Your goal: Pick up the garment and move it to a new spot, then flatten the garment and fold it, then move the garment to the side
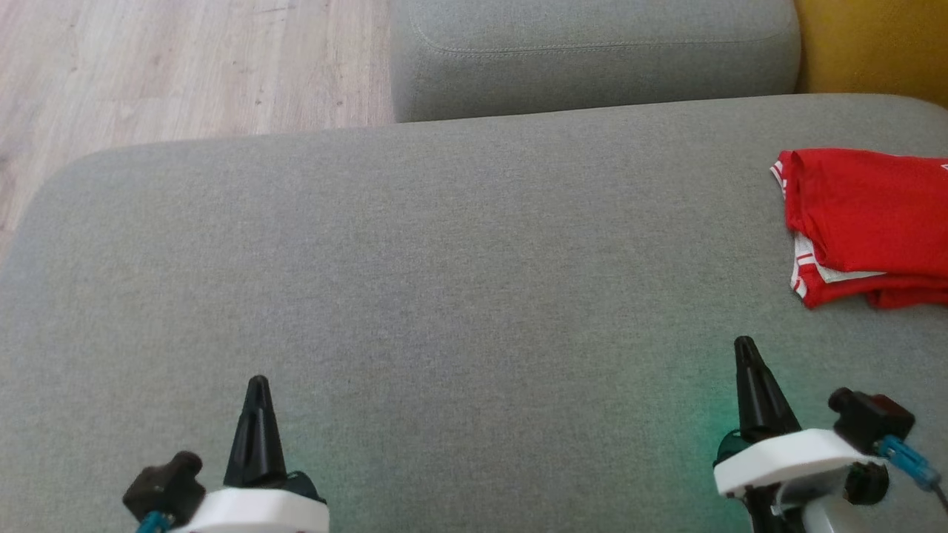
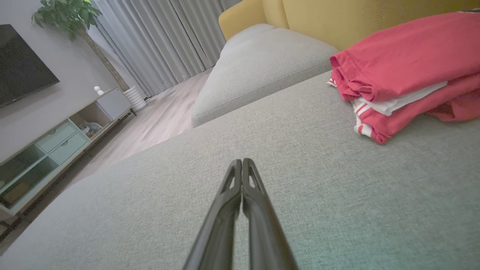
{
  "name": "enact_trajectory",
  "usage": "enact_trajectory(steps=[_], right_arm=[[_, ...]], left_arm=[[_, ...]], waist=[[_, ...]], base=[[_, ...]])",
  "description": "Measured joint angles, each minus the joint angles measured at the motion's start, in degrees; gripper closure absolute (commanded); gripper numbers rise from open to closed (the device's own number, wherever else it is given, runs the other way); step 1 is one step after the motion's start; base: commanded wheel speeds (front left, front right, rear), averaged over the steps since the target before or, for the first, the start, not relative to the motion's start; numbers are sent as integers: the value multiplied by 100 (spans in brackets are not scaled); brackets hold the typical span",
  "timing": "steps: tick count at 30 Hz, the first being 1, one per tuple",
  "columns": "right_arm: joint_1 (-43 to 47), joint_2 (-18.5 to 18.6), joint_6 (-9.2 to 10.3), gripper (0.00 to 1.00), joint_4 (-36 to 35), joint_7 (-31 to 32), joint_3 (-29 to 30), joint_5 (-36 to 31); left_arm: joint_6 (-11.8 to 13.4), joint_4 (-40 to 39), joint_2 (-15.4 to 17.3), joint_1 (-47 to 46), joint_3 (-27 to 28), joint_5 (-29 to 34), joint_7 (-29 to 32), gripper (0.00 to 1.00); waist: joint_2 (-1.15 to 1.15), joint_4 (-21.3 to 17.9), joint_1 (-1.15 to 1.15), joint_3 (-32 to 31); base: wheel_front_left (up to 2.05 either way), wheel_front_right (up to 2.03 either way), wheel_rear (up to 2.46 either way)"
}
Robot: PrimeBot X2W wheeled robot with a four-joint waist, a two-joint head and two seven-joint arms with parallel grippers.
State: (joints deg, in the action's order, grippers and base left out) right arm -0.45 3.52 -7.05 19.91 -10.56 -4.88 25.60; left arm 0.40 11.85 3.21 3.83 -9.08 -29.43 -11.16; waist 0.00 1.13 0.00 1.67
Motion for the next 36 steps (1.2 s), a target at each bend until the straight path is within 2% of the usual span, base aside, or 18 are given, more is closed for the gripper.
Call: enact_trajectory(steps=[36], right_arm=[[-26,4,1,100,-144,533,363,2494]], left_arm=[[-294,112,20,-237,371,-2380,552,100]], waist=[[0,-42,0,-54]], base=[[0,0,0]])
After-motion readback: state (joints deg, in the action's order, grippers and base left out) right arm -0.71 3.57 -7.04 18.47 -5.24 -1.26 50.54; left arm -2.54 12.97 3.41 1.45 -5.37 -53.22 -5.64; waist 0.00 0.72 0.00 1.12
